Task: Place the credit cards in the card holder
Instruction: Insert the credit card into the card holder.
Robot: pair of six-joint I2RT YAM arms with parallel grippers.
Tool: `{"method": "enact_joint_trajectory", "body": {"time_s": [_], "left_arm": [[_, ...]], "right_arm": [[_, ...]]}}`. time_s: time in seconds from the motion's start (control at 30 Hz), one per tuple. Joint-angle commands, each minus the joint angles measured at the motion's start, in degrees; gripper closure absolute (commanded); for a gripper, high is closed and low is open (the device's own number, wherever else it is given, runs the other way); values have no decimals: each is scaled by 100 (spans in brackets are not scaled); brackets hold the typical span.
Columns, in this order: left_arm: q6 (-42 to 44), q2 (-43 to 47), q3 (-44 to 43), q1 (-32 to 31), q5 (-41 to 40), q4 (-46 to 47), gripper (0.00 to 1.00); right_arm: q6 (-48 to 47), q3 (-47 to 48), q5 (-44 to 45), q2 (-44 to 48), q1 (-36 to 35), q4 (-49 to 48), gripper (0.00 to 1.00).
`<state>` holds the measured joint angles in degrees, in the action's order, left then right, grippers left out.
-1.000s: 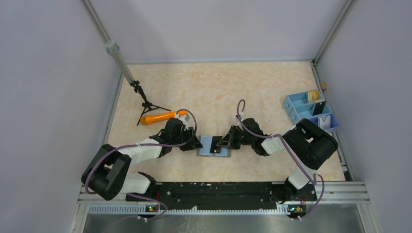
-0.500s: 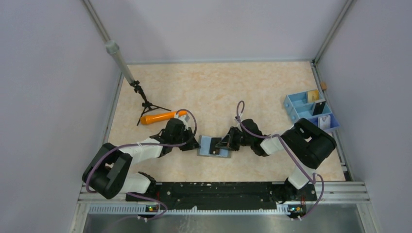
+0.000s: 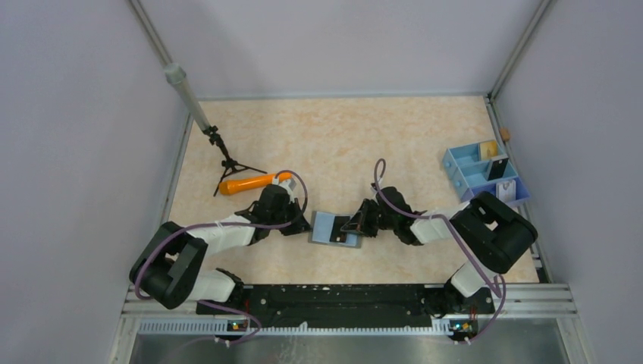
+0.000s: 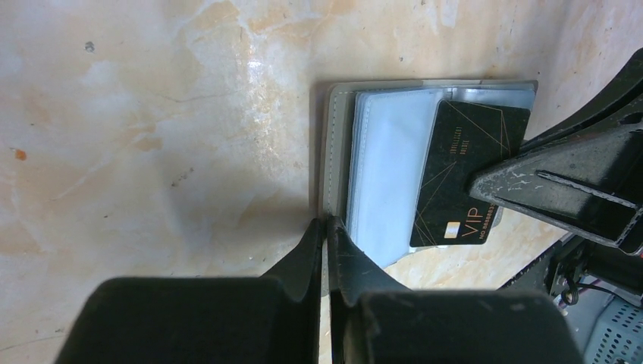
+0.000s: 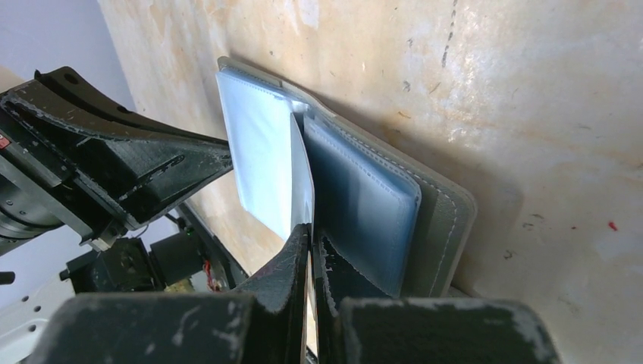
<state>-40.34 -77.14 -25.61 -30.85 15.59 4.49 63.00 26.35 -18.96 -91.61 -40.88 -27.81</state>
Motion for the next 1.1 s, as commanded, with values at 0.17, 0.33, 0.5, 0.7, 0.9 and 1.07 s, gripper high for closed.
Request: {"method": "enact_joint_trajectory", "body": {"time_s": [0.17, 0.33, 0.5, 0.7, 0.9, 1.07], "left_arm": [[100, -84, -45, -44, 23, 9, 99], [109, -103, -41, -43, 92, 67, 100], [78, -116, -33, -49, 163, 127, 100], [10, -76, 10, -70, 168, 175, 100], [-118, 15, 107, -65, 2, 195, 100], [-180, -10, 143, -70, -29, 236, 100]], "right_arm": [[-201, 217, 64, -498, -169, 448, 100], [-131, 279, 9, -707, -232, 392, 100], [-133, 440, -6, -934, -344, 382, 100], [-219, 754, 159, -1047, -477, 684, 100], [-655, 1083, 760, -599, -529, 1671, 81], [-1101, 1537, 1405, -180, -687, 2709, 69]]}}
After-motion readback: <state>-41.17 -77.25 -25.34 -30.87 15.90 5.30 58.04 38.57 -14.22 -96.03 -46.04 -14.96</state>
